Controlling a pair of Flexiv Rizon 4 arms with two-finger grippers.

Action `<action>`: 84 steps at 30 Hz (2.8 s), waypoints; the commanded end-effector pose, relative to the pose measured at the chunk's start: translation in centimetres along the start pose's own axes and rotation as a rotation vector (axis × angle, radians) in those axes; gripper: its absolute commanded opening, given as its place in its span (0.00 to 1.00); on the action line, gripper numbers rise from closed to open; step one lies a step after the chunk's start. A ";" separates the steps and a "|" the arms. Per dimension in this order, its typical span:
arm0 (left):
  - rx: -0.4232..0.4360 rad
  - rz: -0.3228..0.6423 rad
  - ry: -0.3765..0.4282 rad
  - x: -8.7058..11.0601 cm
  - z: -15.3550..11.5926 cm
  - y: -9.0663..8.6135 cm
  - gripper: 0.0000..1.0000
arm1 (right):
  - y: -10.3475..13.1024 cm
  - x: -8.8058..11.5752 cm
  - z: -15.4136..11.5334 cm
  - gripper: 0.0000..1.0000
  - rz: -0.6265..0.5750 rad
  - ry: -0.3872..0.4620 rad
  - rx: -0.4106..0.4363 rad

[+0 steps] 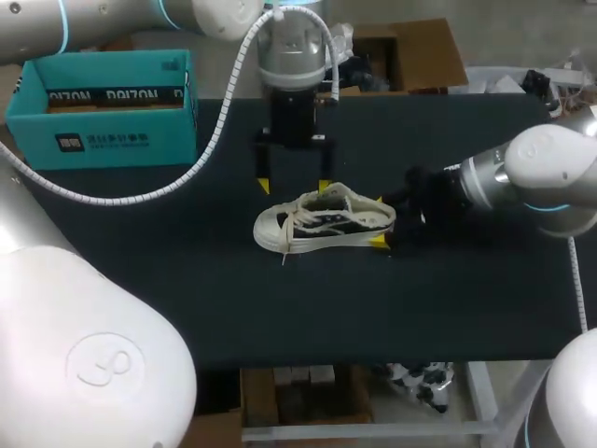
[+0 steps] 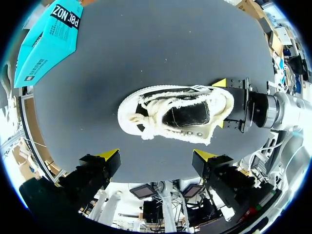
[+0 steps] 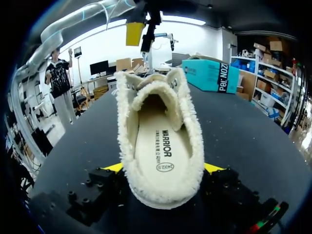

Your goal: Open the shoe tongue, take the insole out of the shoe, put the insole back into the shoe, and pack the shoe into the shoebox

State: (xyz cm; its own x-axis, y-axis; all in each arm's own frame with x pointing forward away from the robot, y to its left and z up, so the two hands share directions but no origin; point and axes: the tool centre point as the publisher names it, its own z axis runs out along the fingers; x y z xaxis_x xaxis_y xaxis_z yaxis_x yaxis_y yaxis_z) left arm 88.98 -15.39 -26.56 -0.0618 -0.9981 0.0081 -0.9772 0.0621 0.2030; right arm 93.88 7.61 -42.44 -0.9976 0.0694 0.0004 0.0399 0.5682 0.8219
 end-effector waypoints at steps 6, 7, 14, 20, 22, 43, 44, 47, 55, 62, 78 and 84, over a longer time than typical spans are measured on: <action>-0.089 0.005 -0.125 4.8 1.2 -3.3 1.00 | -0.3 -0.4 0.4 0.00 -0.010 0.011 -0.007; -0.097 -0.001 -0.138 5.2 1.6 -3.6 1.00 | -0.3 -0.4 0.4 0.00 -0.010 0.011 -0.007; -0.147 -0.043 -0.191 6.7 4.0 -4.7 0.91 | -0.3 -0.4 0.4 0.00 -0.010 0.011 -0.007; -0.191 -0.050 -0.221 7.2 4.6 -4.8 0.85 | -0.3 -0.4 0.4 0.00 -0.010 0.011 -0.007; -0.204 -0.058 -0.233 7.2 4.6 -4.8 0.79 | -0.3 -0.4 0.4 0.00 -0.010 0.011 -0.007; -0.273 -0.045 -0.208 5.9 4.4 -4.3 0.00 | -0.3 -0.4 0.4 0.00 -0.010 0.011 -0.007; -0.254 -0.032 -0.186 5.7 4.0 -4.1 0.00 | -0.3 -0.4 0.4 0.00 -0.010 0.011 -0.007; -0.199 -0.037 -0.125 5.0 3.4 -3.1 0.00 | -0.3 -0.4 0.4 0.00 -0.010 0.011 -0.007; 0.027 -0.165 0.085 1.4 2.2 0.2 0.00 | -0.3 -0.4 0.4 0.00 -0.010 0.011 -0.007; 0.116 -0.242 0.133 -1.0 1.8 1.6 0.00 | -0.3 -0.4 0.4 0.00 -0.010 0.011 -0.007; 0.103 -0.390 0.209 -5.7 5.0 -1.0 0.00 | -0.3 -0.4 0.4 0.00 -0.010 0.011 -0.007; 0.065 -0.301 0.243 -5.9 4.5 -1.3 0.00 | -0.3 -0.4 0.4 0.00 -0.010 0.011 -0.007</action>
State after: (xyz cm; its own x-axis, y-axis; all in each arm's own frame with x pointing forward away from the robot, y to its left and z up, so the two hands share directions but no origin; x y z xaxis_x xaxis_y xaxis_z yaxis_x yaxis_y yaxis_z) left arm 89.42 -10.62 -31.66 0.2755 -0.9601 0.0479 -0.9525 -0.2659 0.1485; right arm 94.12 8.07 -42.44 -0.9985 0.0548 0.0003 0.0313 0.5663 0.8236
